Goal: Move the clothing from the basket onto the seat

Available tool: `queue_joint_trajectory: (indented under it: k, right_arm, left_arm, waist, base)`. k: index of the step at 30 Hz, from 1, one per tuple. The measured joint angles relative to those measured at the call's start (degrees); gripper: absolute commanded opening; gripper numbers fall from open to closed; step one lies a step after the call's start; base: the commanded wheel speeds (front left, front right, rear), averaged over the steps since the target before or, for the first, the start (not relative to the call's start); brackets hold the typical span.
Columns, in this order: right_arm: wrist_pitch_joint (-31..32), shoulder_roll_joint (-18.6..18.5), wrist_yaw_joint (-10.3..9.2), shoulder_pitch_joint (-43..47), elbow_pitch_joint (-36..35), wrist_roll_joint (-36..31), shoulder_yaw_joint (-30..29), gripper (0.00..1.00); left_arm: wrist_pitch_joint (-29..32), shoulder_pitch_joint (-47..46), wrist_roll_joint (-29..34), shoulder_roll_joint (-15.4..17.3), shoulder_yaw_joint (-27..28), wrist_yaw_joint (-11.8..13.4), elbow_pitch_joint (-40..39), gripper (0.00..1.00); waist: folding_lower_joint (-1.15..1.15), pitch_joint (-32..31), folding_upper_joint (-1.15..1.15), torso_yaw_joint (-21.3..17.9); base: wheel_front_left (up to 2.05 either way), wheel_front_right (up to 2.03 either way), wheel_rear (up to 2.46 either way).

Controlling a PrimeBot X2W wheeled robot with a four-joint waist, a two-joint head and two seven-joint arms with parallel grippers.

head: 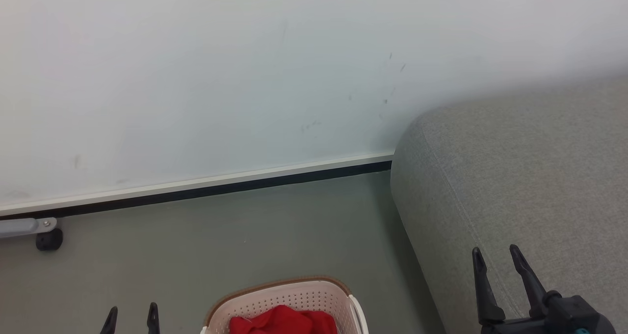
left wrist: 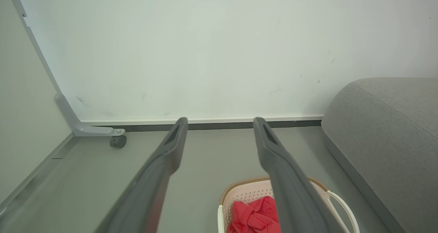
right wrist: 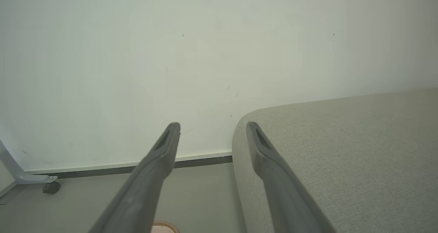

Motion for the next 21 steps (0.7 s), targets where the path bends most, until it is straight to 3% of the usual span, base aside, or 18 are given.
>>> queue_joint_trajectory:
  k: [13,21]
  right_arm:
    - [0.0,0.1,0.01,0.2,-1.1,0.0,-0.1,1.0]
    - [0.0,0.1,0.01,0.0,-2.1,0.0,-0.3,1.0]
  left_arm:
    - [0.0,0.1,0.1,-0.1,0.0,-0.1,-1.3,1.0]
    - [0.0,-1.6,1.1,-0.7,-3.3,-1.4,-0.7,1.0]
  waist:
    - [0.0,1.1,0.0,-0.1]
    - [0.0,3.4,0.0,-0.4]
  base:
    - [0.0,0.0,0.0]
    - [0.0,0.0,0.0]
